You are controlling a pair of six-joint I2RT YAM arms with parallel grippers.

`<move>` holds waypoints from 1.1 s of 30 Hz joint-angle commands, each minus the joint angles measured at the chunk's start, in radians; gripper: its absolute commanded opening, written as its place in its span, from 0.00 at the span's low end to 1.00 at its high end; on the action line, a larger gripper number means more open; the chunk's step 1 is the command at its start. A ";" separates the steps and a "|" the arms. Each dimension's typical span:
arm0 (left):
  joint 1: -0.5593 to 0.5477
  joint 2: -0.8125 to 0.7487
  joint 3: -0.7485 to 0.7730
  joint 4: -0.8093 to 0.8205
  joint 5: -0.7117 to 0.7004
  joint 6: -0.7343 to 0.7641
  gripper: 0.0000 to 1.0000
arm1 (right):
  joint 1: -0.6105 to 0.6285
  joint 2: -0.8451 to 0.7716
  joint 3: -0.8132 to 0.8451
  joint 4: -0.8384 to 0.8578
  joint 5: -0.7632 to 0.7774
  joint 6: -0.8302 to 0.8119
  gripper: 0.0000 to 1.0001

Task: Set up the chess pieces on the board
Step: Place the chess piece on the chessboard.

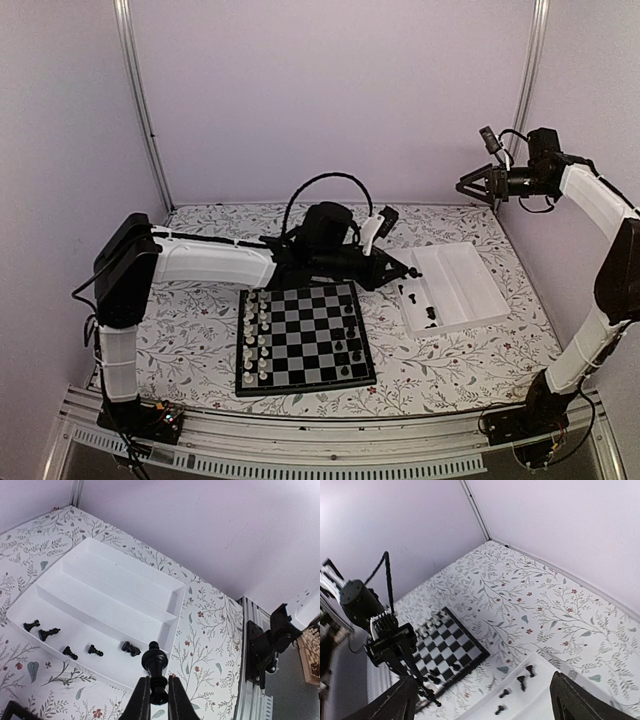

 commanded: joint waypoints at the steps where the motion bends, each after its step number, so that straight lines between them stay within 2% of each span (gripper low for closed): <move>1: 0.008 -0.114 -0.075 0.217 -0.050 -0.013 0.06 | -0.030 0.110 -0.054 0.012 -0.343 0.251 0.88; 5: 0.006 -0.141 -0.117 0.284 -0.094 -0.010 0.06 | -0.028 0.122 -0.209 0.193 -0.408 0.404 0.65; 9: 0.006 -0.138 -0.113 0.307 -0.109 -0.008 0.06 | 0.018 0.105 -0.328 0.334 -0.476 0.602 0.54; 16: 0.006 -0.108 -0.087 0.308 -0.094 -0.019 0.06 | 0.145 0.073 -0.333 0.346 -0.459 0.608 0.52; 19: 0.006 -0.108 -0.087 0.309 -0.088 -0.022 0.06 | 0.155 0.078 -0.328 0.361 -0.461 0.631 0.51; 26: 0.007 -0.107 -0.086 0.302 -0.092 -0.018 0.06 | 0.168 0.092 -0.339 0.407 -0.499 0.667 0.41; 33: 0.007 -0.096 -0.081 0.297 -0.096 -0.021 0.06 | 0.186 0.068 -0.402 0.579 -0.548 0.807 0.33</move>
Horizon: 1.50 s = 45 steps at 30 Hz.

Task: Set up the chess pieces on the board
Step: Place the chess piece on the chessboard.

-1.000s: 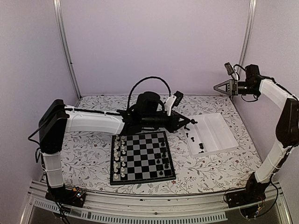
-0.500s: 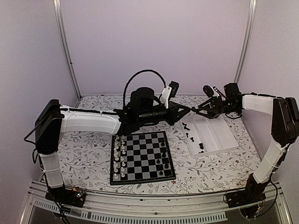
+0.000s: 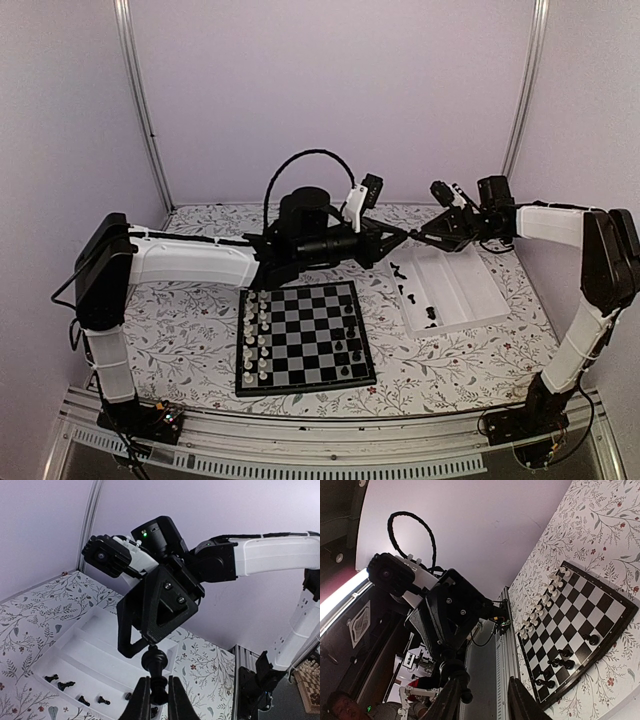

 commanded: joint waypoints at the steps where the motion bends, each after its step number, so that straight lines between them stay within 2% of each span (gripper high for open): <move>1: 0.007 0.026 0.018 0.024 -0.001 -0.002 0.06 | 0.017 -0.036 -0.039 0.135 -0.077 0.120 0.33; 9: 0.008 0.033 0.025 0.019 -0.002 -0.002 0.06 | 0.024 -0.047 -0.056 0.187 -0.091 0.163 0.30; 17: 0.008 0.031 0.024 0.017 -0.017 0.002 0.06 | 0.026 -0.063 -0.097 0.324 -0.103 0.278 0.26; 26: 0.008 0.033 0.023 0.018 -0.022 0.003 0.06 | 0.031 -0.068 -0.100 0.336 -0.100 0.298 0.26; 35: 0.007 0.033 0.023 0.021 -0.025 0.004 0.06 | 0.036 -0.072 -0.102 0.339 -0.094 0.303 0.22; 45: 0.008 0.014 0.008 0.019 -0.042 0.011 0.06 | 0.037 -0.078 -0.093 0.342 -0.072 0.289 0.08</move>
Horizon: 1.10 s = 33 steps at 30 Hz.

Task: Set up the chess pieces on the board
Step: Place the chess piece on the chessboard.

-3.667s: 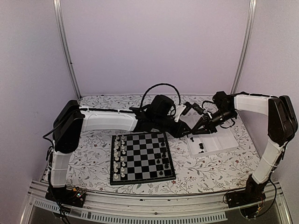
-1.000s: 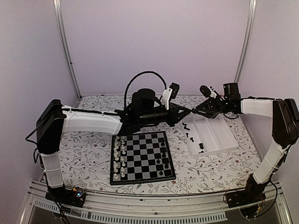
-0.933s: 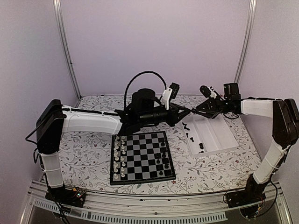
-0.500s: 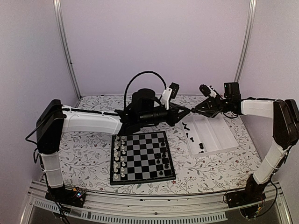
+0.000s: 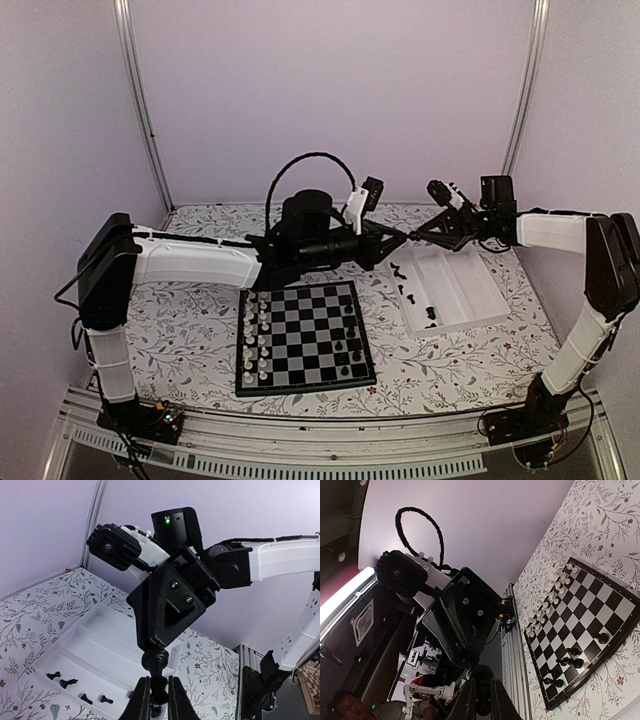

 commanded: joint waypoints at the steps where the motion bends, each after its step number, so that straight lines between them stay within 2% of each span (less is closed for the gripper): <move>1: 0.007 -0.011 0.003 0.015 -0.018 0.016 0.06 | 0.008 -0.036 0.001 0.018 -0.063 -0.021 0.07; 7: 0.014 -0.139 -0.084 -0.056 -0.069 0.070 0.06 | 0.008 -0.029 0.061 -0.046 -0.006 -0.097 0.02; 10: 0.026 -0.220 -0.145 -0.123 -0.107 0.092 0.06 | 0.013 0.006 0.194 -0.371 0.118 -0.274 0.02; 12: 0.038 -0.286 -0.194 -0.165 -0.139 0.097 0.06 | 0.040 0.060 0.359 -0.625 0.275 -0.540 0.01; 14: 0.054 -0.352 -0.242 -0.212 -0.173 0.096 0.06 | 0.080 0.102 0.457 -0.756 0.424 -0.745 0.00; 20: 0.102 -0.562 -0.379 -0.354 -0.313 0.087 0.06 | 0.217 0.175 0.575 -0.819 0.726 -0.862 0.00; 26: 0.158 -0.752 -0.463 -0.426 -0.397 0.075 0.06 | 0.393 0.261 0.649 -0.847 0.979 -0.960 0.00; 33: 0.203 -0.856 -0.510 -0.455 -0.424 0.069 0.07 | 0.569 0.367 0.689 -0.896 1.203 -1.044 0.00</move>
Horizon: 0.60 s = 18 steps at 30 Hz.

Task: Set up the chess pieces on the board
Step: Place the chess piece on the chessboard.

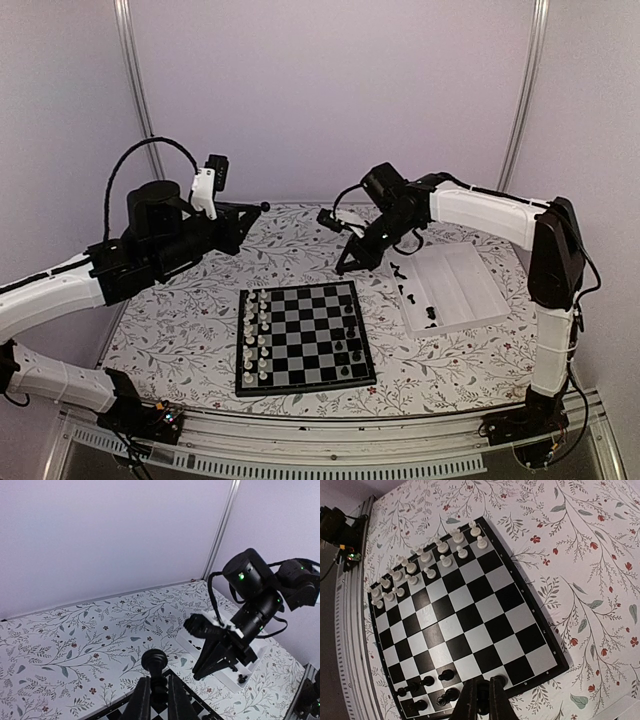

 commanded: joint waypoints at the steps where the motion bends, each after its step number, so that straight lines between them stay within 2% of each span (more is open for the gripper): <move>1: 0.029 -0.035 -0.022 -0.040 -0.038 -0.005 0.07 | 0.092 0.068 0.032 -0.062 0.227 -0.095 0.00; 8: 0.046 -0.055 -0.034 -0.082 -0.038 -0.009 0.08 | 0.178 0.120 0.006 -0.055 0.304 -0.121 0.00; 18: 0.053 -0.062 -0.047 -0.077 -0.030 -0.018 0.08 | 0.222 0.165 -0.005 -0.057 0.365 -0.140 0.00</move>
